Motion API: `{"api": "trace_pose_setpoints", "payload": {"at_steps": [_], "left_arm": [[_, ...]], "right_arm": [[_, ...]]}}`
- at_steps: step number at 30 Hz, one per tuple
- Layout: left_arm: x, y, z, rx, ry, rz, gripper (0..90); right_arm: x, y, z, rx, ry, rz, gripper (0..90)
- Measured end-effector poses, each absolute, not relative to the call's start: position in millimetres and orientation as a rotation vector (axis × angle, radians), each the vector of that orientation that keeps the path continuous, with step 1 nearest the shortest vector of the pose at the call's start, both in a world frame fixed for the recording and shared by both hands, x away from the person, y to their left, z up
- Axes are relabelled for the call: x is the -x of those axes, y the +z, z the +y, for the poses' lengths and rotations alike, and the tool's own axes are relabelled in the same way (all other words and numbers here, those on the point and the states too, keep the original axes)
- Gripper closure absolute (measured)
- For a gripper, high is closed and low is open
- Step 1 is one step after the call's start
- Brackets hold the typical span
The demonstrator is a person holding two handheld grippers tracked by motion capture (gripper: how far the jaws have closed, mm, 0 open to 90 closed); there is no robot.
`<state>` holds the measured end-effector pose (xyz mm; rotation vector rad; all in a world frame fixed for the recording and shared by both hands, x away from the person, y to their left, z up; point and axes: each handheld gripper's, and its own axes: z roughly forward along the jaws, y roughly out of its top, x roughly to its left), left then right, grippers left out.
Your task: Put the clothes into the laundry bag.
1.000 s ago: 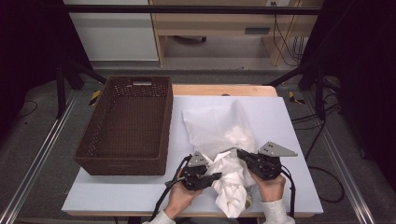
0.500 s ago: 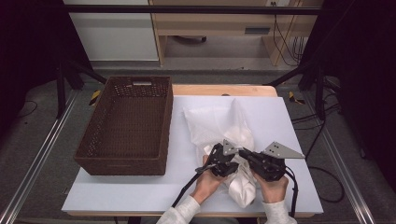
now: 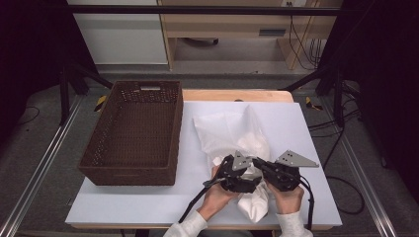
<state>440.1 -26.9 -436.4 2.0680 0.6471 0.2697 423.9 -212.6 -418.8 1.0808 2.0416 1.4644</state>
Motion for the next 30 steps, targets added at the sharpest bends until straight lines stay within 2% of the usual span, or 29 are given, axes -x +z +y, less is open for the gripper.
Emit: {"api": "trace_pose_setpoints", "payload": {"at_steps": [6,11,13,17,21,23,25,27,30], "left_arm": [[-423,-418,11,-2.081,0.225,0.636,17.0],[-416,-414,48,-2.062,0.301,0.69,13.9],[-418,-422,59,-2.081,0.292,0.727,12.5],[-429,-445,62,-2.127,0.189,0.802,10.7],[-441,-466,44,-2.154,0.126,0.802,10.0],[-448,-470,40,-2.099,0.058,0.818,13.6],[-450,-468,40,-2.03,0.009,0.812,26.7],[-447,-463,39,-1.998,0.04,0.8,44.8],[-443,-453,33,-1.992,0.112,0.773,59.7]], "right_arm": [[-423,-418,-213,-1.083,1.461,2.039,88.8],[-424,-419,-213,-1.08,1.454,2.045,88.8],[-424,-419,-213,-1.082,1.455,2.045,88.8],[-424,-419,-212,-1.081,1.45,2.051,88.8],[-425,-420,-212,-1.084,1.45,2.055,88.8],[-425,-420,-212,-1.084,1.447,2.057,88.8],[-425,-420,-212,-1.085,1.448,2.058,88.8],[-426,-420,-212,-1.087,1.452,2.058,88.8],[-426,-421,-211,-1.085,1.457,2.064,88.8]]}}
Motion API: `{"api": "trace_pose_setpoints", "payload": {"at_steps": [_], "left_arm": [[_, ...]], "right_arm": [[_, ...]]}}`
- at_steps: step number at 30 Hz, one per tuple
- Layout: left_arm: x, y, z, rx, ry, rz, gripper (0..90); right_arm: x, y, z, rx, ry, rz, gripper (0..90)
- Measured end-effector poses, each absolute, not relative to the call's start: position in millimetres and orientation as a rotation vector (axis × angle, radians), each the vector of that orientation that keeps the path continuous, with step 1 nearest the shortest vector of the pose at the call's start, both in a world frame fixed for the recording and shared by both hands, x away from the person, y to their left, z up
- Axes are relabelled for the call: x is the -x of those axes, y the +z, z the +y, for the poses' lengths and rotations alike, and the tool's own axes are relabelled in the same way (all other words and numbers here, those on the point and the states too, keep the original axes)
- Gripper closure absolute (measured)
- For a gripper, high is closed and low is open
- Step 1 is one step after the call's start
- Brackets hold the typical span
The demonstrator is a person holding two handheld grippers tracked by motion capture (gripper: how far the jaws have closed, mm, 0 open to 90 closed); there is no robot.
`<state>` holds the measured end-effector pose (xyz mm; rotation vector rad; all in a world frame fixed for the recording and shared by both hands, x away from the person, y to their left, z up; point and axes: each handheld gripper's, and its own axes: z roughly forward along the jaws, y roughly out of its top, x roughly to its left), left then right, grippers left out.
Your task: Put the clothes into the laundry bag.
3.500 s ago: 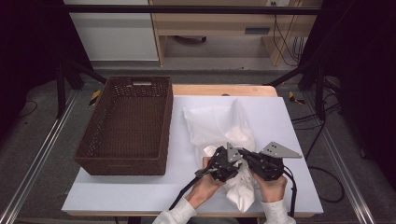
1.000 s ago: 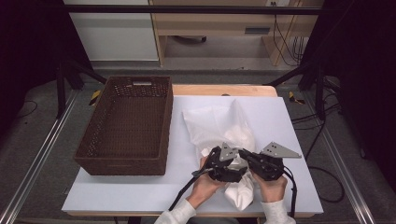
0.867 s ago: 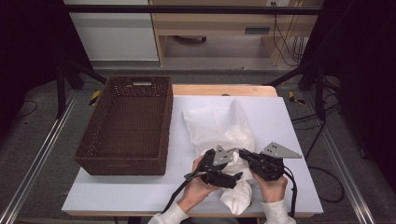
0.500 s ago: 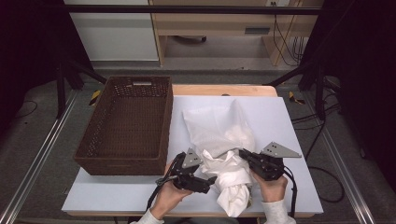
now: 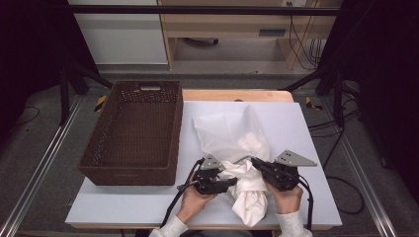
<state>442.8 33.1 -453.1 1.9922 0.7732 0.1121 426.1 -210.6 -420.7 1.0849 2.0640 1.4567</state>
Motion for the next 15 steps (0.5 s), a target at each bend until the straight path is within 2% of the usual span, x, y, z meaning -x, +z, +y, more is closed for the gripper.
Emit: {"api": "trace_pose_setpoints", "payload": {"at_steps": [2,4,10,15], "left_arm": [[-439,-447,27,-1.99,0.165,0.743,67.3],[-436,-441,18,-1.983,0.196,0.713,70.5],[-438,-434,-12,-2.014,0.264,0.671,71.8],[-444,-442,-38,-2.13,0.363,0.64,71.4]], "right_arm": [[-426,-421,-209,-1.084,1.455,2.065,88.8],[-426,-421,-208,-1.087,1.458,2.066,88.8],[-426,-421,-208,-1.09,1.461,2.053,88.9],[-425,-419,-208,-1.078,1.492,2.05,88.9]]}}
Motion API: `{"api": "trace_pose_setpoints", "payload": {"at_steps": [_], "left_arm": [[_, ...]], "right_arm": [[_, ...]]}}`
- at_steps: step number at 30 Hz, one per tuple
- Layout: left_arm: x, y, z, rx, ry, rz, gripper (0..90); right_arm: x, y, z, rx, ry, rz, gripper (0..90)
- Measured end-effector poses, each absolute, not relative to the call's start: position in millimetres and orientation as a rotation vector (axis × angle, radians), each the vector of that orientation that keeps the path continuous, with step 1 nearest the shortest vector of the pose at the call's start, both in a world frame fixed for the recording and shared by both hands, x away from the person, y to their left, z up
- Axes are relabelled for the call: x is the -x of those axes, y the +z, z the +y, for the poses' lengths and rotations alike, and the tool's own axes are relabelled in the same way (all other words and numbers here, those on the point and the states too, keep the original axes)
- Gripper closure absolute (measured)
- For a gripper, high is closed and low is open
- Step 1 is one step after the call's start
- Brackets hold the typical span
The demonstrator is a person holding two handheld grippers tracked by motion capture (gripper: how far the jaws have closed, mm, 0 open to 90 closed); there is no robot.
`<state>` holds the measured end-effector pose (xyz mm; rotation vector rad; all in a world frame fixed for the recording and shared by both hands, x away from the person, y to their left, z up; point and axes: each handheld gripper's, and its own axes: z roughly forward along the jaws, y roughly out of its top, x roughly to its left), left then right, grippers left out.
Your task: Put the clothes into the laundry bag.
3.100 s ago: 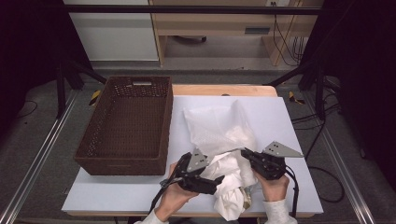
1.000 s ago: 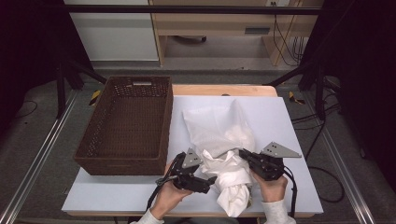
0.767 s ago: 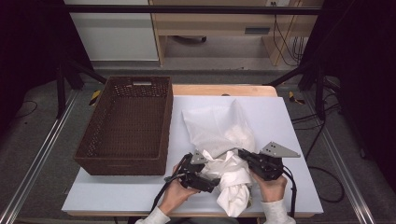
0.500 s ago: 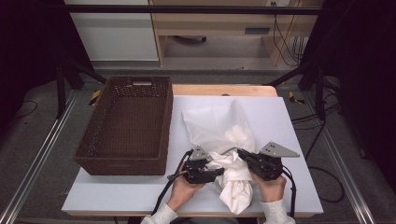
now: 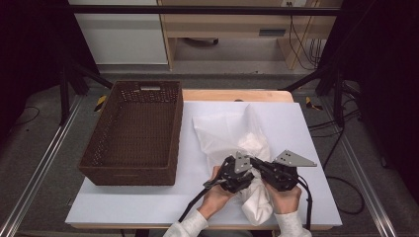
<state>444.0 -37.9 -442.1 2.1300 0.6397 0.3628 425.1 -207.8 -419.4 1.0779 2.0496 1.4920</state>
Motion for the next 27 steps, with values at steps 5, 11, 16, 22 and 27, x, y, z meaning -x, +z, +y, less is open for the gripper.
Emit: {"api": "trace_pose_setpoints", "payload": {"at_steps": [5,11,16,22,27], "left_arm": [[-456,-447,-41,-2.185,0.391,0.671,71.1],[-461,-453,-22,-2.109,0.306,0.707,67.7],[-456,-450,-1,-2.064,0.311,0.72,38.9],[-450,-450,10,-2.055,0.306,0.725,52.8],[-454,-453,-9,-2.09,0.341,0.728,71.5]], "right_arm": [[-420,-413,-209,-1.056,1.515,2.023,89.0],[-418,-410,-215,-1.058,1.536,2.024,89.0],[-421,-415,-212,-1.066,1.492,2.057,89.0],[-421,-415,-208,-1.058,1.494,2.065,89.0],[-418,-411,-205,-1.031,1.513,2.063,88.9]]}}
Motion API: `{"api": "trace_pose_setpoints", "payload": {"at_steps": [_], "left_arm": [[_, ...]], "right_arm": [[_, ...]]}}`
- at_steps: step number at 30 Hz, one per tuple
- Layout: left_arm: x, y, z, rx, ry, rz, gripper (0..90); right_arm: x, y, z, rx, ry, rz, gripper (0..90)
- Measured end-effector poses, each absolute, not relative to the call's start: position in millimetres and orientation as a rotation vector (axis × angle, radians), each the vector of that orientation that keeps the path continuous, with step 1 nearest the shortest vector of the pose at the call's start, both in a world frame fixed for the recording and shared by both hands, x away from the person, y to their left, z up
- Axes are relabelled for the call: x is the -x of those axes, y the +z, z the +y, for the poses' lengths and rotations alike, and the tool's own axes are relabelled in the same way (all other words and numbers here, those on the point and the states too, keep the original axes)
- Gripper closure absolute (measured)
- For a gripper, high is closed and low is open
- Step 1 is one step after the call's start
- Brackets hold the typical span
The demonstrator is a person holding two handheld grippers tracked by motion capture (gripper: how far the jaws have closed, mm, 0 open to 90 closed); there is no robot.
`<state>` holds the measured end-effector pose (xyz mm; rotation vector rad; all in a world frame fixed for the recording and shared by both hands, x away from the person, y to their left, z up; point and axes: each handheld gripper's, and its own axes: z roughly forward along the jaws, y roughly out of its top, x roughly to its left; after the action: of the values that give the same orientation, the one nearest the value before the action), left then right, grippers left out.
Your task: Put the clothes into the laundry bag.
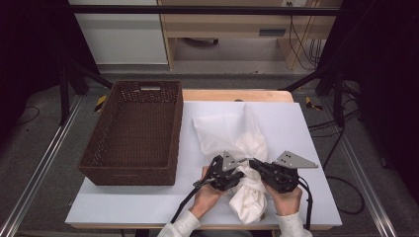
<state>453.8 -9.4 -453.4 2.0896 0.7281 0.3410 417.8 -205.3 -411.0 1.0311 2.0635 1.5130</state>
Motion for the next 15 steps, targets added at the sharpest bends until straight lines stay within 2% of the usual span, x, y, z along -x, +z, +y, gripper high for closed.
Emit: {"api": "trace_pose_setpoints", "payload": {"at_steps": [5,10,15], "left_arm": [[-468,-456,-13,-2.11,0.296,0.731,69.7],[-459,-447,4,-2.095,0.3,0.722,46.2],[-437,-428,31,-2.097,0.313,0.669,29.8]], "right_arm": [[-416,-409,-207,-1.026,1.519,2.067,89.0],[-419,-415,-208,-1.046,1.485,2.072,88.9],[-419,-416,-208,-1.053,1.479,2.072,88.9]]}}
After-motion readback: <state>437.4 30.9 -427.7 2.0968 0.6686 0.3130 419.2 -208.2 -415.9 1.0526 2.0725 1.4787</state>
